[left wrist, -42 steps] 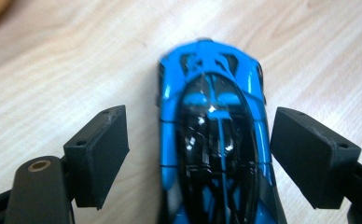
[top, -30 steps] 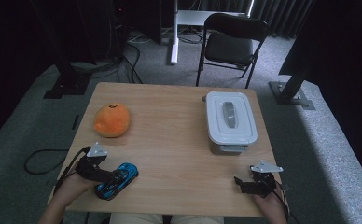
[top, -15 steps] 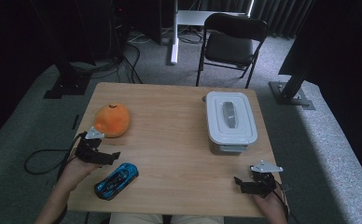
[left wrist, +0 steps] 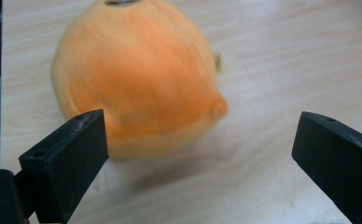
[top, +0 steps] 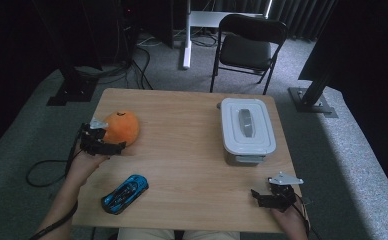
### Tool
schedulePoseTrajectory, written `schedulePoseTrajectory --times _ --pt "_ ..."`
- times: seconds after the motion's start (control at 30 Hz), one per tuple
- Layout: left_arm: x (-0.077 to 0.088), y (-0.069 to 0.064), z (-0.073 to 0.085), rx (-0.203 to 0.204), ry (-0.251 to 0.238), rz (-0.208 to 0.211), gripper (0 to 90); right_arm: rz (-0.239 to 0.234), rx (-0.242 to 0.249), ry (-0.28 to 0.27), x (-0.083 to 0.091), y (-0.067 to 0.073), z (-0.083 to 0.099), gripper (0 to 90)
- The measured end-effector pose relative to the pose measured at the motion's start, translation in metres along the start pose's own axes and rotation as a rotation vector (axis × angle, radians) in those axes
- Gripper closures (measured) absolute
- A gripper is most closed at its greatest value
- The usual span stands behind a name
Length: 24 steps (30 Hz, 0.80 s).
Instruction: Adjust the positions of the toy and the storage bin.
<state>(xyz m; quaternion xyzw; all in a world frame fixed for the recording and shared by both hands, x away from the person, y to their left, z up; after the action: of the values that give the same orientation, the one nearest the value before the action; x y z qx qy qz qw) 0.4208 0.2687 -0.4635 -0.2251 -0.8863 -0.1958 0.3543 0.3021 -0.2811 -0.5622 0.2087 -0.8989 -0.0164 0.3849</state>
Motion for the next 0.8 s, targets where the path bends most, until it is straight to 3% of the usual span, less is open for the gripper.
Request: schedulePoseTrajectory --times 0.37,0.57,0.8 --pt "-0.03 0.021 -0.016 0.041 0.037 -0.044 5.4 0.0 0.0 0.0 0.0 0.0 0.0 14.4" --pt "-0.052 0.023 -0.018 0.051 0.088 -0.044 6.5 0.0 0.0 0.0 0.0 0.0 0.0 14.4" --pt "-0.063 0.028 -0.017 0.056 0.121 -0.065 6.5 -0.001 0.0 0.0 0.0 0.0 0.0 14.4"
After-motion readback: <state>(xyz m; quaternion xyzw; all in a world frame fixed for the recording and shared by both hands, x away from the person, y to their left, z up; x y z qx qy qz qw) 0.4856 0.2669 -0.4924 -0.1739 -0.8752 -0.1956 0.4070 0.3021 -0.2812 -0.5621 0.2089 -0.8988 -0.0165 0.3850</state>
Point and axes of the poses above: each handheld gripper's, and its own axes: x roughly backward along the jaws, z roughly out of its underside, y roughly to its left, the point moved 5 cm from there along -x, roughly forward along the jaws, and after that the axes turned 15 degrees about -x, right-handed, at the moved point
